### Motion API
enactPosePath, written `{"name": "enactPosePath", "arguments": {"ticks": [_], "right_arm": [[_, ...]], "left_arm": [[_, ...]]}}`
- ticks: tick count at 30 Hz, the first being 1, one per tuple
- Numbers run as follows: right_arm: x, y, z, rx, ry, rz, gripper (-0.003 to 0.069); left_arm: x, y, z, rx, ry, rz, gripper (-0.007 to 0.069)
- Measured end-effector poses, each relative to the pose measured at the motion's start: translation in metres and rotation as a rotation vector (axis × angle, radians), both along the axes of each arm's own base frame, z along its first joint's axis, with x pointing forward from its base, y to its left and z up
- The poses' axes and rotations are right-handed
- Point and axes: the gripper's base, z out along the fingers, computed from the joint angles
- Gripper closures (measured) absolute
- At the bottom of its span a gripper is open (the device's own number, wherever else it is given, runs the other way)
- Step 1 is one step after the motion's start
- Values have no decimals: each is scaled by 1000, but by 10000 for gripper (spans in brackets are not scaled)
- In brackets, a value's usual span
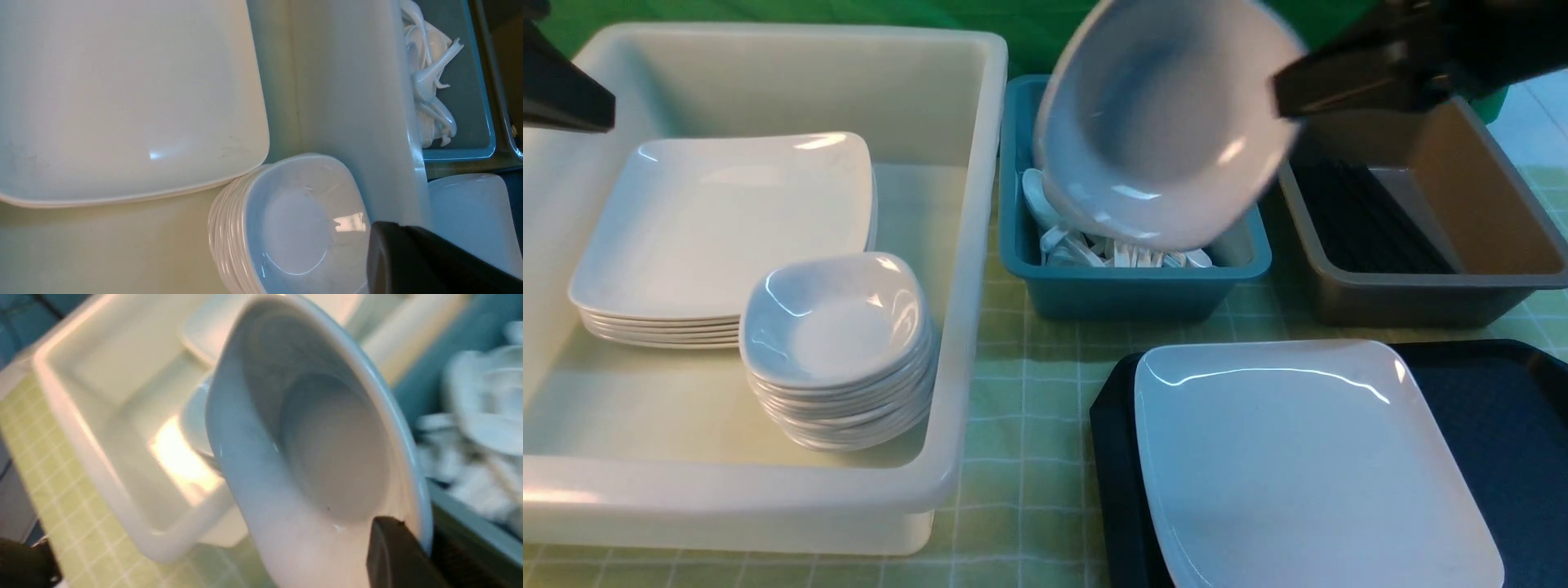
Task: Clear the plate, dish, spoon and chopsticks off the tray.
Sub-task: Use the right arm to put the small plate into the large storage box on the left
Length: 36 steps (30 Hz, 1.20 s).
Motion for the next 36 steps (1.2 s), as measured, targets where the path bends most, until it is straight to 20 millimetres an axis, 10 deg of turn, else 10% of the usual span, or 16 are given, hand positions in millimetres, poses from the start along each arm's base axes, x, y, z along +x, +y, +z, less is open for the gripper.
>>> {"name": "enactPosePath", "arguments": {"ticks": [7,15,30,36], "right_arm": [[30,117,-53,-157,73,165,630],[57,176,-56,-232,39,204,630],[74,197,-97,-236,106,183,619],[77,198,-100,-256,42,213,482]], "left_arm": [[1,0,1,-2,-9,6,626],[1,0,1,-3,-10,6,626],[1,0,1,-2,-9,6,626],[1,0,1,-1,-11,7,626]]}}
